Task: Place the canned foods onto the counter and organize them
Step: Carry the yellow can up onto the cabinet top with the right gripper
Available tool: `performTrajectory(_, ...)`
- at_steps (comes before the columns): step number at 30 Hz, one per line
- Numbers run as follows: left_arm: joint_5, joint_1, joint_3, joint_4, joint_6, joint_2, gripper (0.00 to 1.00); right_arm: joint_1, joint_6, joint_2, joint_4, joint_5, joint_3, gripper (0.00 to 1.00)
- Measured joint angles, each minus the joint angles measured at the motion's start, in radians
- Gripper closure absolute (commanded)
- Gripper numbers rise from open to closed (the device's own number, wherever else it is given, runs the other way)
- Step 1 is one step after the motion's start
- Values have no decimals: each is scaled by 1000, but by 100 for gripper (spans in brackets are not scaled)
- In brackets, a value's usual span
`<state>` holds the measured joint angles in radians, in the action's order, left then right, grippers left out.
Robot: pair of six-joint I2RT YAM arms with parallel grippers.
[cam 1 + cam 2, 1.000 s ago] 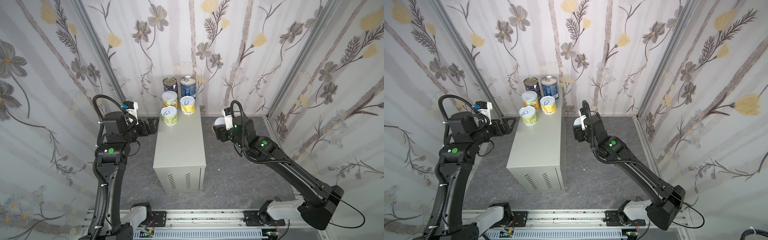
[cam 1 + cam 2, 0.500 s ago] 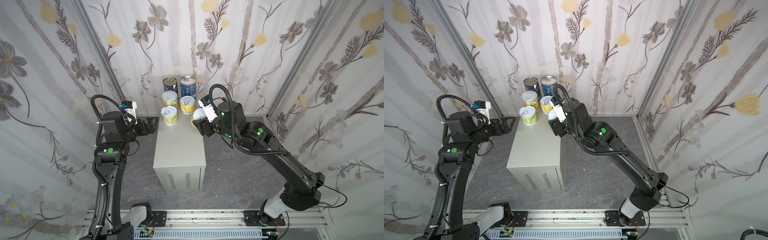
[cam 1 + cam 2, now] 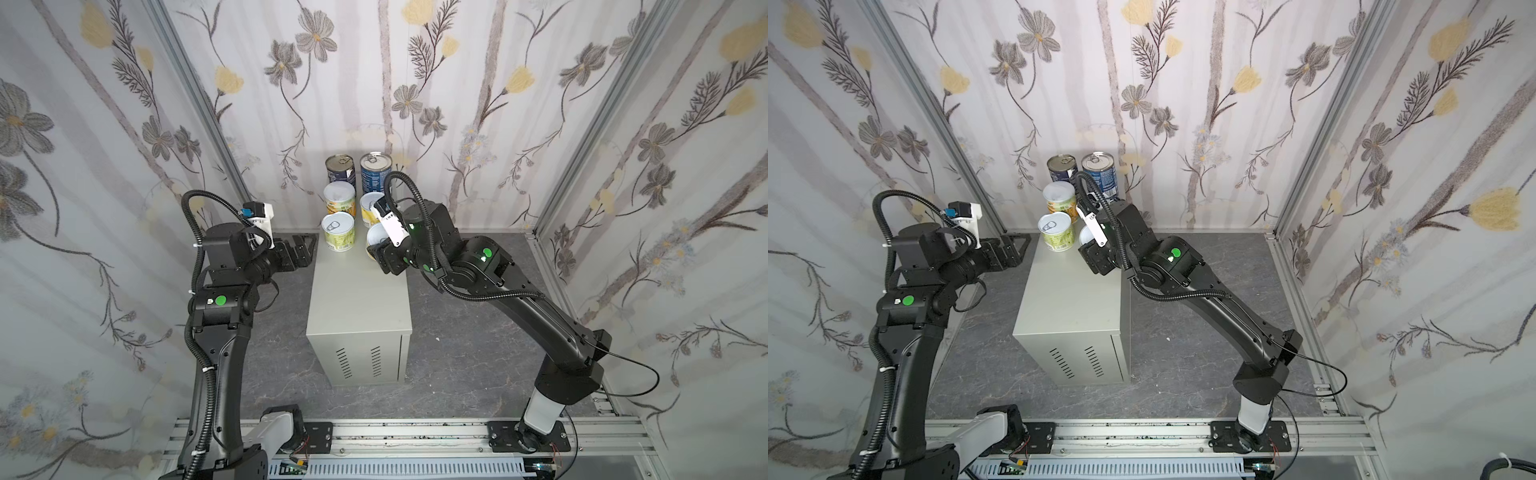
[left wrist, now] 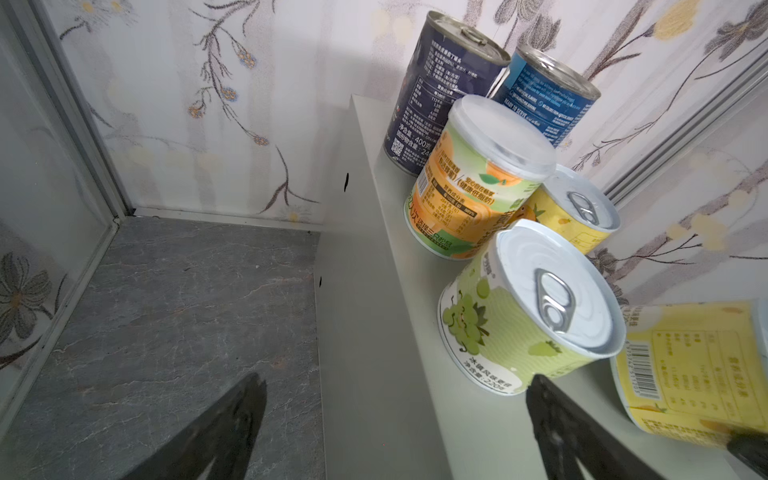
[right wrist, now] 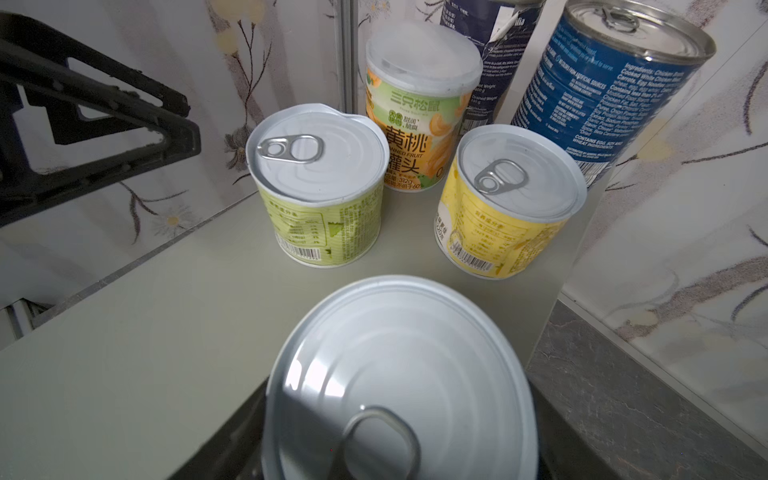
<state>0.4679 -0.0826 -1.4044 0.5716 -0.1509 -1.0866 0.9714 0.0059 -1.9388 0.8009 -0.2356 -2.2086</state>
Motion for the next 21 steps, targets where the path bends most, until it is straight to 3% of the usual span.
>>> performTrajectory(21, 15, -9, 2, -1, -7, -1, 0, -2, -7, -21, -50, -6, -4, 10)
